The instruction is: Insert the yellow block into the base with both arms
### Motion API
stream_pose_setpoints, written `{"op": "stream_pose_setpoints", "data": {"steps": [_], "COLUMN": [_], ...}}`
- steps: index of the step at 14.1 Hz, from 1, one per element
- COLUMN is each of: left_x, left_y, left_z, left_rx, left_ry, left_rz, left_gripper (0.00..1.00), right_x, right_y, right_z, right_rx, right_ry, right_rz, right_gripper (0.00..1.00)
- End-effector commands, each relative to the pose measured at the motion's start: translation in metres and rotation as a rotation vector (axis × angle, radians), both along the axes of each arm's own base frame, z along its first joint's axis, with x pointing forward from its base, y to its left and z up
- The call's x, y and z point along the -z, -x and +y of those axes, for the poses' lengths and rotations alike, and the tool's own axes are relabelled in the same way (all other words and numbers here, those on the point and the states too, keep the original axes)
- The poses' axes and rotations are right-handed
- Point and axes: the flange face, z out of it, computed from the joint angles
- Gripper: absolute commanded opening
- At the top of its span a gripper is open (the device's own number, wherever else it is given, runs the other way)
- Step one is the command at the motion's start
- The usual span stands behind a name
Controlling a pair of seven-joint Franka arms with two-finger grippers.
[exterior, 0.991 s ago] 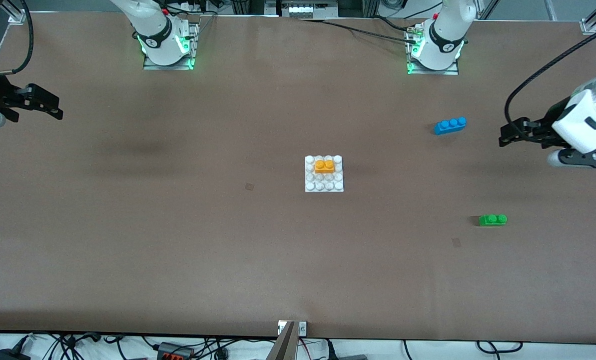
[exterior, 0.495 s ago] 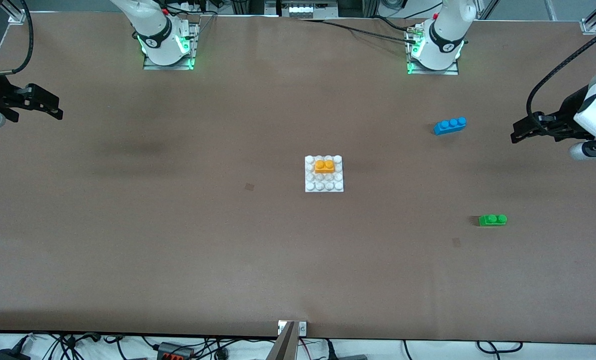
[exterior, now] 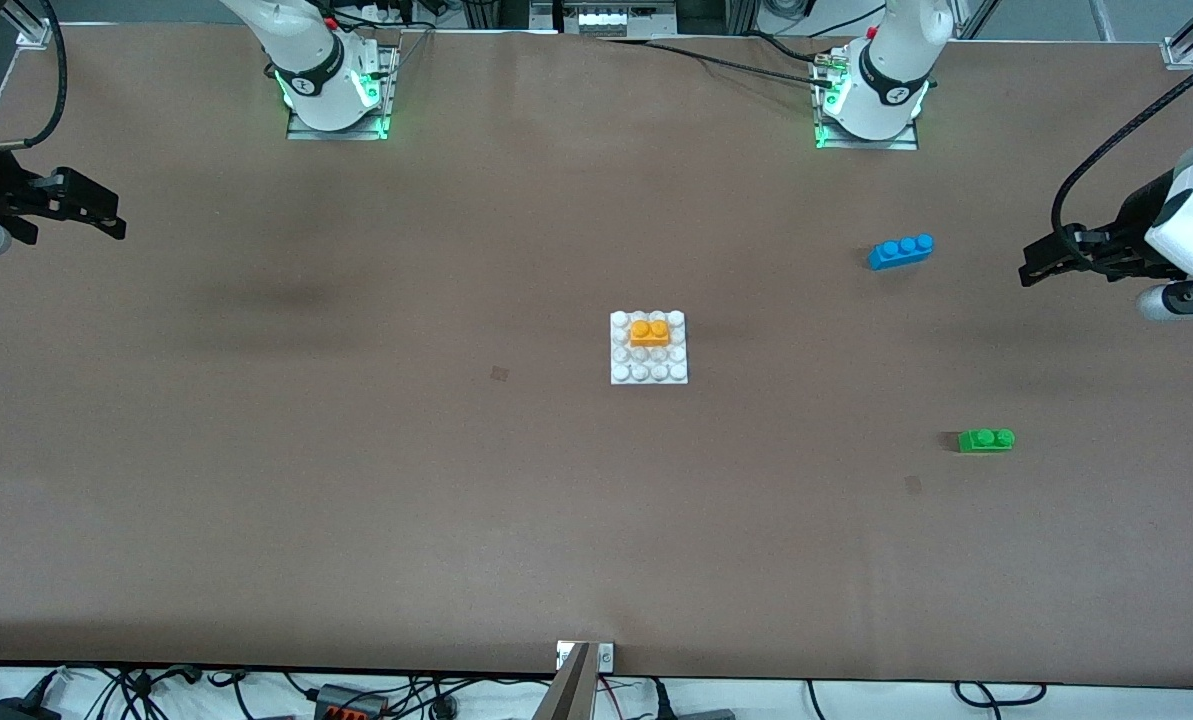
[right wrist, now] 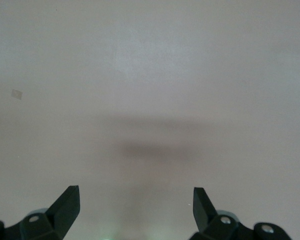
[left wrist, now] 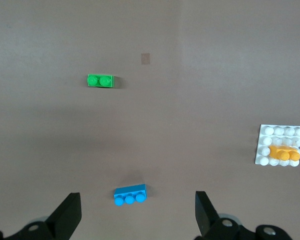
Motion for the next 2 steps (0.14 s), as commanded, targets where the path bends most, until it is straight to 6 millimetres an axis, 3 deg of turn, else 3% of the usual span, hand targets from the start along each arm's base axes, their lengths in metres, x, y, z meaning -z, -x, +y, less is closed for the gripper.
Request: {"op": "stream_pose_setpoints", "data": {"steps": [1,2], "left_x": [-0.0043,-0.0038], "left_y": [0.0049,0.0058], "left_z": [-0.0031,-0.0039], "left_rx": [-0.012,-0.012], "left_ry": [0.022,0.03], "left_rz": [0.006,0.014], "left_gripper": [1.0,1.0], "right_x": [-0.003,-0.003], "right_y": [-0.0015,-0.0015], "right_z": [-0.0021,-0.0021], "right_rx": [0.008,0.008], "right_ry": [0.006,0.006], "right_rz": [-0.004,-0.004], "right_gripper": [1.0,1.0]}}
